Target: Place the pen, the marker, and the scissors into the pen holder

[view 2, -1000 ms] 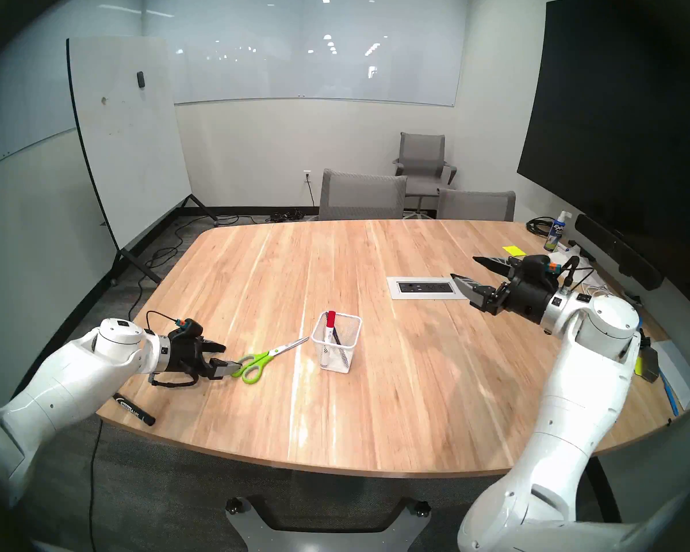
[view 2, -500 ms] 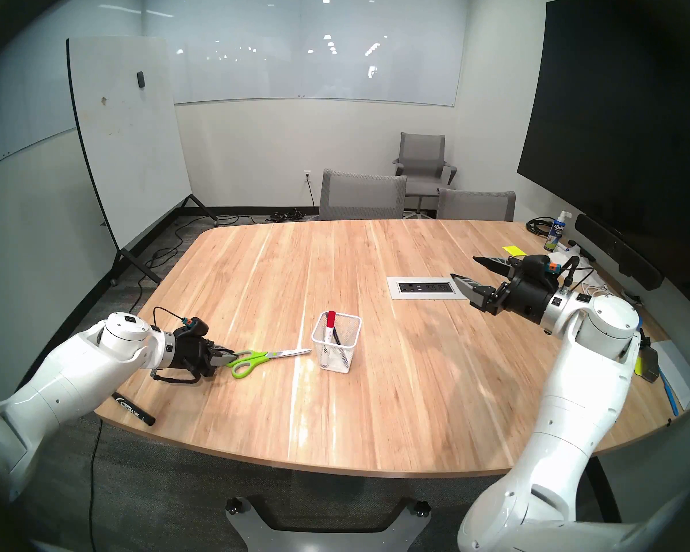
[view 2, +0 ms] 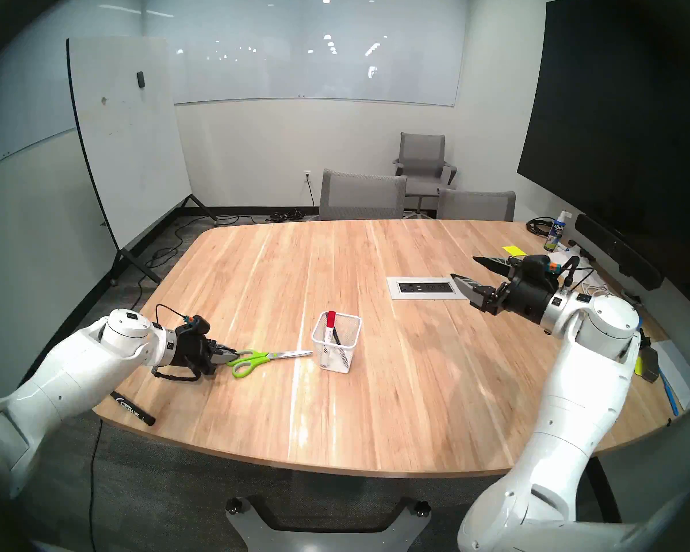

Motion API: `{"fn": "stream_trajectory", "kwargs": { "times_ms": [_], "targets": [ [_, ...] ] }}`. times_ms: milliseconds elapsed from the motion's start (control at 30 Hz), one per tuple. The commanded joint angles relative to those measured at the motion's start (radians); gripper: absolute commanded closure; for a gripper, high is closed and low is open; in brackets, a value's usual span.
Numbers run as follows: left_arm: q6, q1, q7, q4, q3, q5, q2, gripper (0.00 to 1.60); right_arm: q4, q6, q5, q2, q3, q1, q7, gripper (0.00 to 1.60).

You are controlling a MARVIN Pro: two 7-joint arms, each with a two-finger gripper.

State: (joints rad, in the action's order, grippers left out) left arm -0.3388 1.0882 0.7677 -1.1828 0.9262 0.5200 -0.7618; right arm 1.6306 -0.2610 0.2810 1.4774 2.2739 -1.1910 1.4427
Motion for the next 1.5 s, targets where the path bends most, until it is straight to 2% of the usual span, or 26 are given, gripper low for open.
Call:
{"fn": "stream_trajectory", "kwargs": {
  "times_ms": [0, 400, 800, 1233, 1467],
  "targets": [
    [0.004, -0.008, -0.013, -0.018, 0.033, 0.028, -0.003, 1.60, 0.014, -0.001, -0.009, 0.002, -0.002, 0.014, 0.002, 0.00],
    [-0.005, -0.020, -0.023, -0.063, 0.077, 0.061, 0.011, 1.60, 0.014, -0.001, -0.008, 0.001, -0.002, 0.014, 0.002, 0.00],
    [-0.029, -0.046, -0.018, -0.100, 0.090, 0.058, 0.039, 1.60, 0.014, -0.001, -0.008, 0.001, -0.002, 0.014, 0.002, 0.00],
    [-0.037, -0.082, -0.031, -0.142, 0.178, 0.093, 0.072, 1.60, 0.013, 0.000, -0.008, 0.001, -0.002, 0.014, 0.001, 0.00],
    [-0.044, -0.117, -0.032, -0.166, 0.205, 0.091, 0.094, 1.60, 0.013, 0.000, -0.007, 0.000, -0.002, 0.014, 0.001, 0.00]
  ]
}}
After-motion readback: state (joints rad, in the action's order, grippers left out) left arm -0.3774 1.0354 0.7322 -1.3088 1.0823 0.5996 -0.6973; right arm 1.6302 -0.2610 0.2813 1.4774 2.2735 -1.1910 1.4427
